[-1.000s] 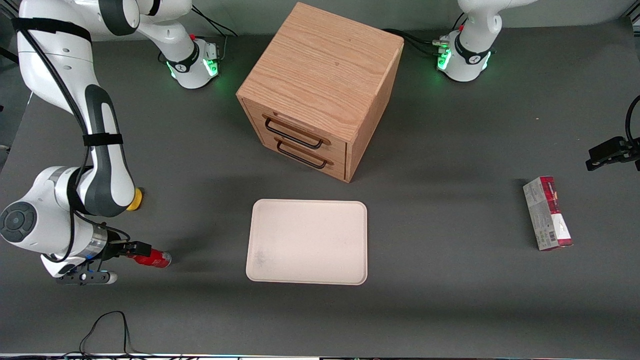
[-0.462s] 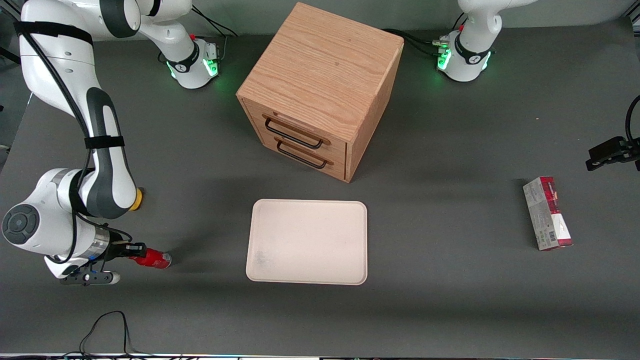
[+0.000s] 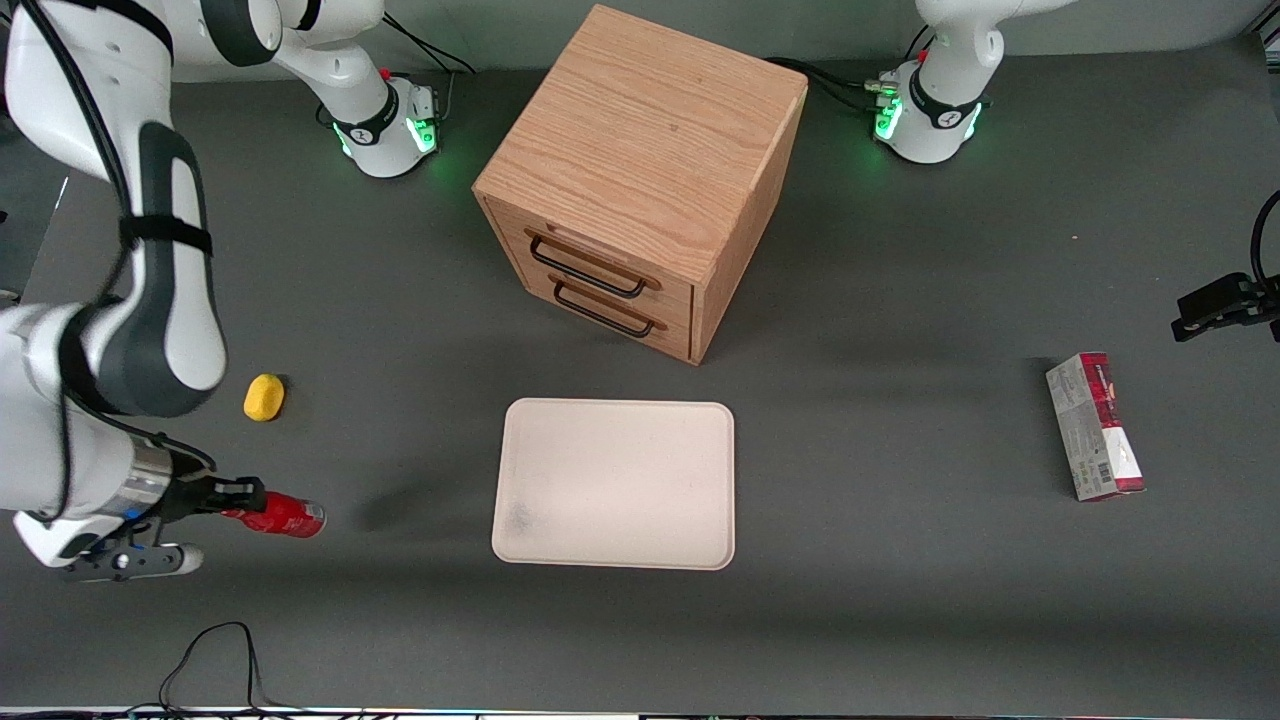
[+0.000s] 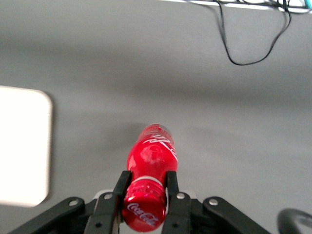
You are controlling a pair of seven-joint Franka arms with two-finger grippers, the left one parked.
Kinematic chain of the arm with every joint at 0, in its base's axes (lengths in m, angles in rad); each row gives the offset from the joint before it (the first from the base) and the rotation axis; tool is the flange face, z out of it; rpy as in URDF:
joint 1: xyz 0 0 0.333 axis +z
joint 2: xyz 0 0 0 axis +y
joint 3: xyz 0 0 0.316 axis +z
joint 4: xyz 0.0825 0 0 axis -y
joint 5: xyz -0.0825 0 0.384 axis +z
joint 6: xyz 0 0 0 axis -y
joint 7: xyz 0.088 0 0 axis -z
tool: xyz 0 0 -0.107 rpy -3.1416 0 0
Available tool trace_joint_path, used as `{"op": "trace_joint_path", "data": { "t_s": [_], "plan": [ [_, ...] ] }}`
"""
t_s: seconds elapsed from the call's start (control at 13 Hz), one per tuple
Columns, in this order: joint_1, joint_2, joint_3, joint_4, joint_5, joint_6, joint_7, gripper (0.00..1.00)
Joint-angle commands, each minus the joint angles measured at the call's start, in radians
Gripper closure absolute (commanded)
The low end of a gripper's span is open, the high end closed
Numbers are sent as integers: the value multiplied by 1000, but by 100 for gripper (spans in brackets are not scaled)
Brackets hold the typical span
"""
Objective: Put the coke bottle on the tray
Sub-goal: 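Lift the bottle and carry it over the cream tray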
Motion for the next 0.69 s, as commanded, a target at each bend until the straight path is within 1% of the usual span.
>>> {"op": "trace_joint_path", "data": {
  "t_s": [0.0,0.08,0.15,0.23,0.31,0.38,0.62],
  "plan": [
    [16,8,68,162,-19,-162,61,92],
    [45,6,97,185,-30,-185,104,92],
    [68,6,131,201,-56,-188,158,91],
    [76,11,201,201,-84,-179,208,91],
    [74,27,284,201,-122,-152,264,90],
    [74,49,347,199,-162,-100,323,89],
    [79,158,482,187,-315,26,442,89]
  ]
}}
